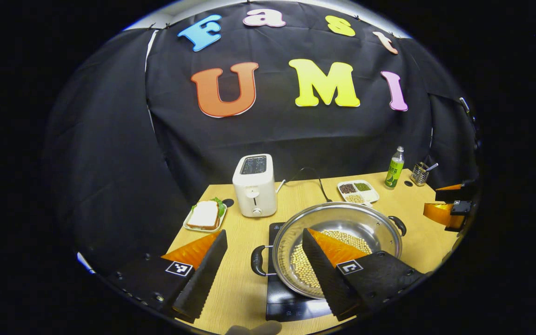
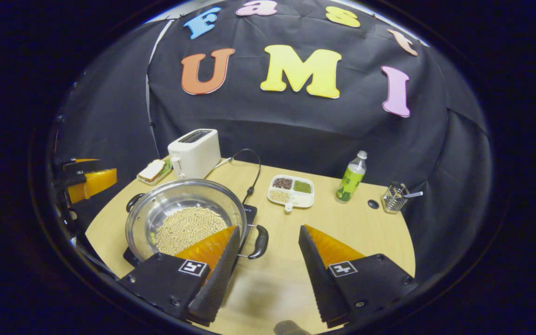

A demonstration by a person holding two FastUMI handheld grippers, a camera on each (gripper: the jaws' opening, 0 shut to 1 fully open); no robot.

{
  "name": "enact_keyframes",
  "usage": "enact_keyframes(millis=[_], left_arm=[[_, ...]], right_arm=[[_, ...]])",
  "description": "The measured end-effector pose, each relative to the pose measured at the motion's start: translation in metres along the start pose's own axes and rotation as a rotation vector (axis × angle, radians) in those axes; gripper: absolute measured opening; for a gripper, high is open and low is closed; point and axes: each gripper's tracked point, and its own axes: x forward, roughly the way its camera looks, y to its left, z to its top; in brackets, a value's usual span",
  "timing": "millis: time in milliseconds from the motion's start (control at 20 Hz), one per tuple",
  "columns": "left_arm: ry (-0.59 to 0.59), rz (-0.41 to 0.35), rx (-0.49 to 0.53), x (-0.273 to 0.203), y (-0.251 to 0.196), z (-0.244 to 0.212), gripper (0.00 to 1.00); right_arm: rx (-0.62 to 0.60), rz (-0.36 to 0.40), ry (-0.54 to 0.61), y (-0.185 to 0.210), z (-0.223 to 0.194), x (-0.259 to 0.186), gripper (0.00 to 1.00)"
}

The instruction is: First push the handle of the pot to place it horizontally, then grasp the pot with both hands and set it on the induction cooktop.

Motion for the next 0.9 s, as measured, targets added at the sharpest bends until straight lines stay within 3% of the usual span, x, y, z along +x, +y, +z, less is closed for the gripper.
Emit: enact_keyframes(millis=[400,550,600,700,900], left_arm=[[-0.086,-0.021,-0.088,-0.052,-0.064,0.033,0.96],[-0.131,-0.023,-0.084,-0.072,-0.097,0.048,0.96],[-0.141,-0.024,-0.072,-0.080,-0.109,0.049,0.96],[-0.168,-0.037,-0.067,-0.097,-0.135,0.063,0.96],[-0.254,-0.032,-0.073,-0.139,-0.177,0.099,0.96]], right_arm=[[-0.012,-0.025,-0.122,-0.047,0.027,-0.065,0.81],[-0.015,-0.030,-0.168,-0.073,0.035,-0.090,0.87],[-0.013,-0.026,-0.181,-0.082,0.036,-0.100,0.95],[-0.011,-0.033,-0.205,-0.102,0.039,-0.119,1.00],[0.011,-0.039,-0.284,-0.148,0.049,-0.166,1.00]])
